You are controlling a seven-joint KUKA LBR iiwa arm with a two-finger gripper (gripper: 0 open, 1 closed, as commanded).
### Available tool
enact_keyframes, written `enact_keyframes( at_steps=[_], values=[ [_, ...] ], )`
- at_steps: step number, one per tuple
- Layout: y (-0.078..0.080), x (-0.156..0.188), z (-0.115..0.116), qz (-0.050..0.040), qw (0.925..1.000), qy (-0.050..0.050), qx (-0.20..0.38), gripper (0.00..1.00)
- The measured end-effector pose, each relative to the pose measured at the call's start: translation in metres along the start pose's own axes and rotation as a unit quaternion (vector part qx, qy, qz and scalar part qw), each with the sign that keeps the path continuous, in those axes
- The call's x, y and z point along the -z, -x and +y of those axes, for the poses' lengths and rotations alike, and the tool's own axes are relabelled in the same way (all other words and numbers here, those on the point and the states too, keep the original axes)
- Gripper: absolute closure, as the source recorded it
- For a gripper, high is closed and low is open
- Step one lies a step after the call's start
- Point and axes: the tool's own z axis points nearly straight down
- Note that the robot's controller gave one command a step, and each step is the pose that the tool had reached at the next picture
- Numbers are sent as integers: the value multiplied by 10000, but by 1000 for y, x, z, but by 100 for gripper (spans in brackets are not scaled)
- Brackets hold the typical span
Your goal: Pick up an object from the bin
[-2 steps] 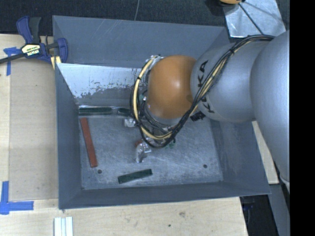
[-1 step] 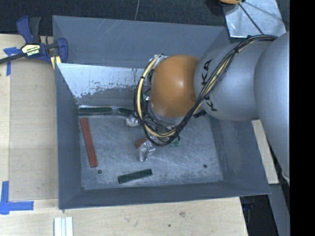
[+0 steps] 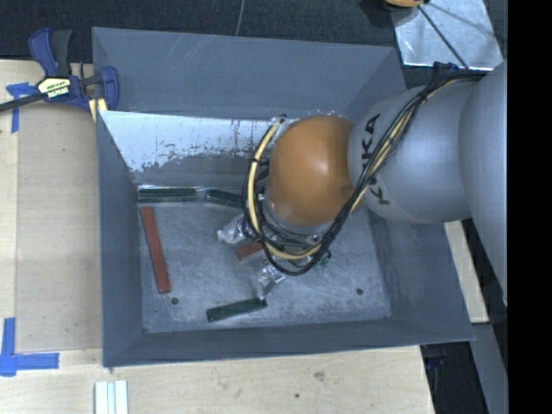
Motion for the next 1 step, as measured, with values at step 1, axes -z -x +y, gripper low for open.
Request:
enact_keyframes(
  at_steps=[1],
  values=[
    [34,-10,-85,-80,9995,-14,-290,100]
  ],
)
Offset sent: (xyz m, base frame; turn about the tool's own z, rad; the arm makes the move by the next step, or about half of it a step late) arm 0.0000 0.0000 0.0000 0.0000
